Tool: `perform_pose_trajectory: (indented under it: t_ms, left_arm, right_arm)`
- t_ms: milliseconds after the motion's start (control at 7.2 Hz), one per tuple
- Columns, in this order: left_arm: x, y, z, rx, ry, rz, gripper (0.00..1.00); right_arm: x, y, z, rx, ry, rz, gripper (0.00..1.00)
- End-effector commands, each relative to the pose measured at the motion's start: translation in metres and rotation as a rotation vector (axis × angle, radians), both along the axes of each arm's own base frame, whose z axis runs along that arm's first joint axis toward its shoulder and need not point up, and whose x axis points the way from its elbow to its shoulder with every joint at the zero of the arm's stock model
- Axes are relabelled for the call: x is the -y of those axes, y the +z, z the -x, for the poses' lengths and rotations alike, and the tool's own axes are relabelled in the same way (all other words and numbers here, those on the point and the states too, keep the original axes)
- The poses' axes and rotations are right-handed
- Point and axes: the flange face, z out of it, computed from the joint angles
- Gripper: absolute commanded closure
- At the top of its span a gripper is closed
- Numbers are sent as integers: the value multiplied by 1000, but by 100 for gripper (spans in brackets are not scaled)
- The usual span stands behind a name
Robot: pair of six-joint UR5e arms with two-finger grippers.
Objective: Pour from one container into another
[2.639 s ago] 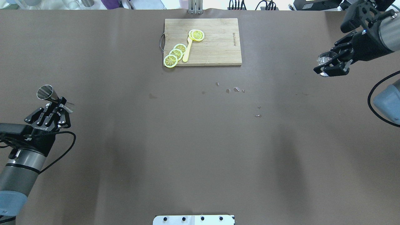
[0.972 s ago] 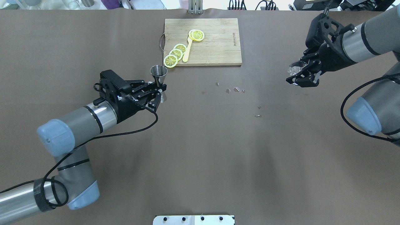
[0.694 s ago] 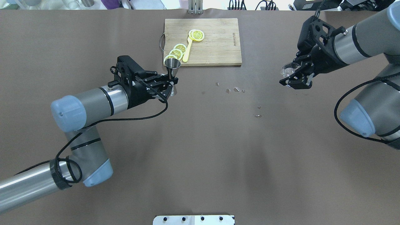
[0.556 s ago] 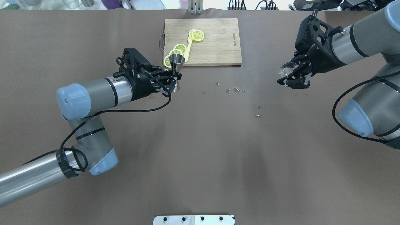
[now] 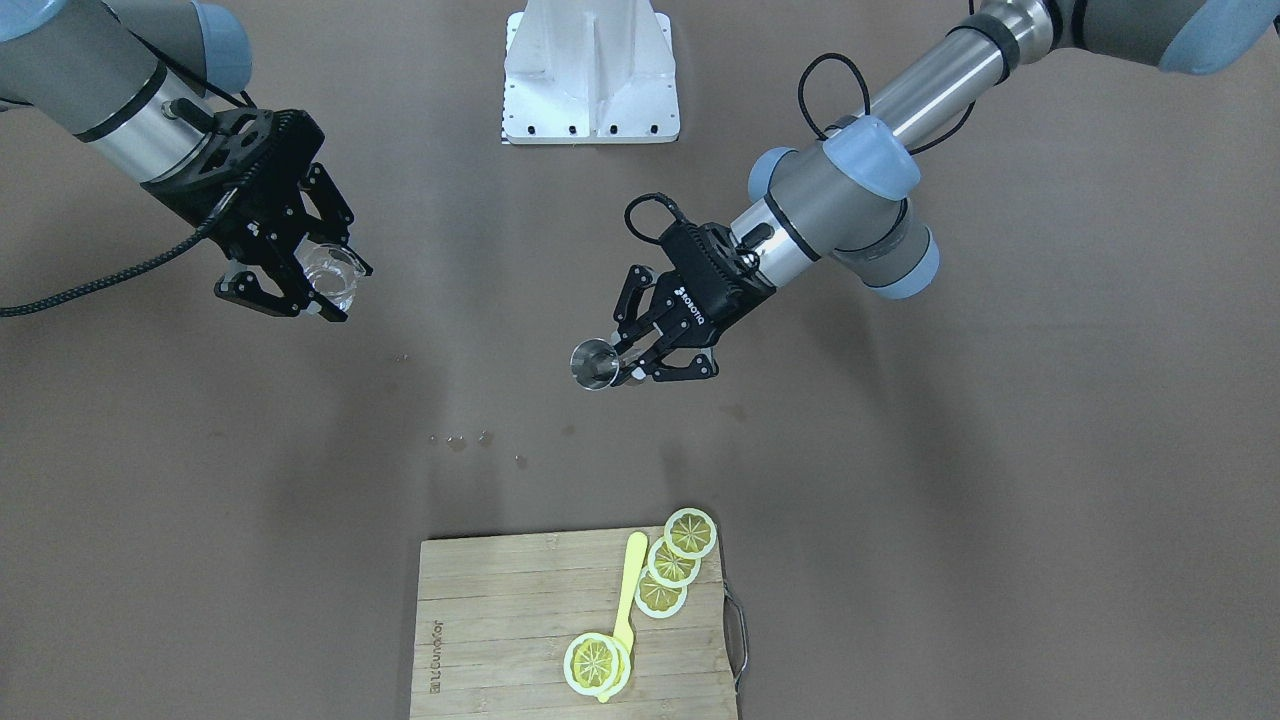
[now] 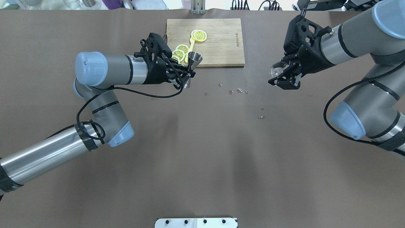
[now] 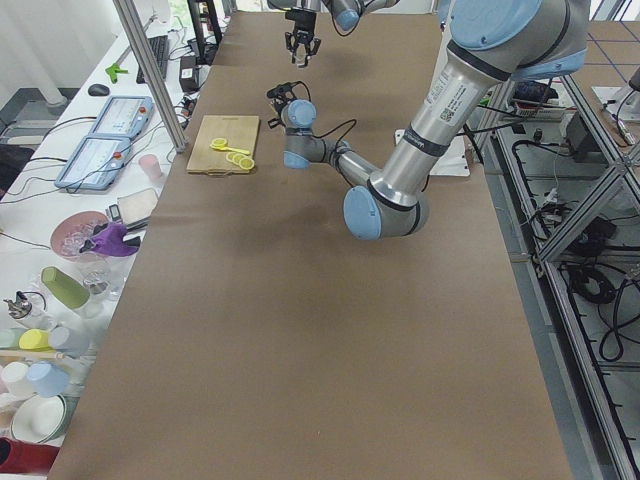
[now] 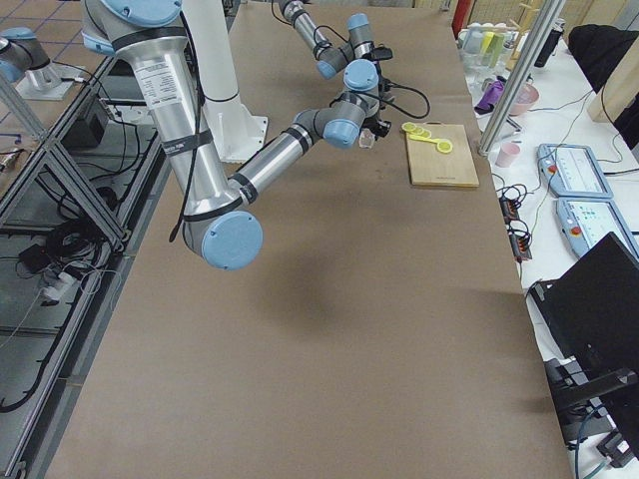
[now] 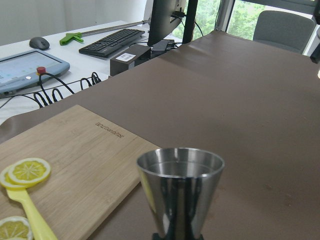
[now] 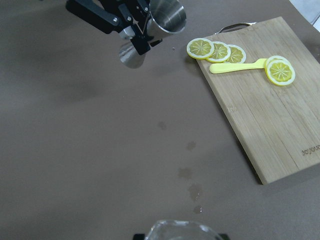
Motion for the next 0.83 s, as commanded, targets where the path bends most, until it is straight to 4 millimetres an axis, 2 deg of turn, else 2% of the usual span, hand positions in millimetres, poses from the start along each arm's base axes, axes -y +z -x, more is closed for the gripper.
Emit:
perform_pose_trajectory:
  t_ms: [0,278,694]
  left_arm:
    - [14,-12,-22,69,42,-159,100]
    - [4,-25,-30,80,111,-297,100]
    - [-17,-45,-43,36,137,-416,100]
  right_arm:
    - [2,-11,7,-11,-22,-26,100]
    - [13,-38,20,-55,-50,-56,100]
    - [19,-49,37,-57,-59,-61,100]
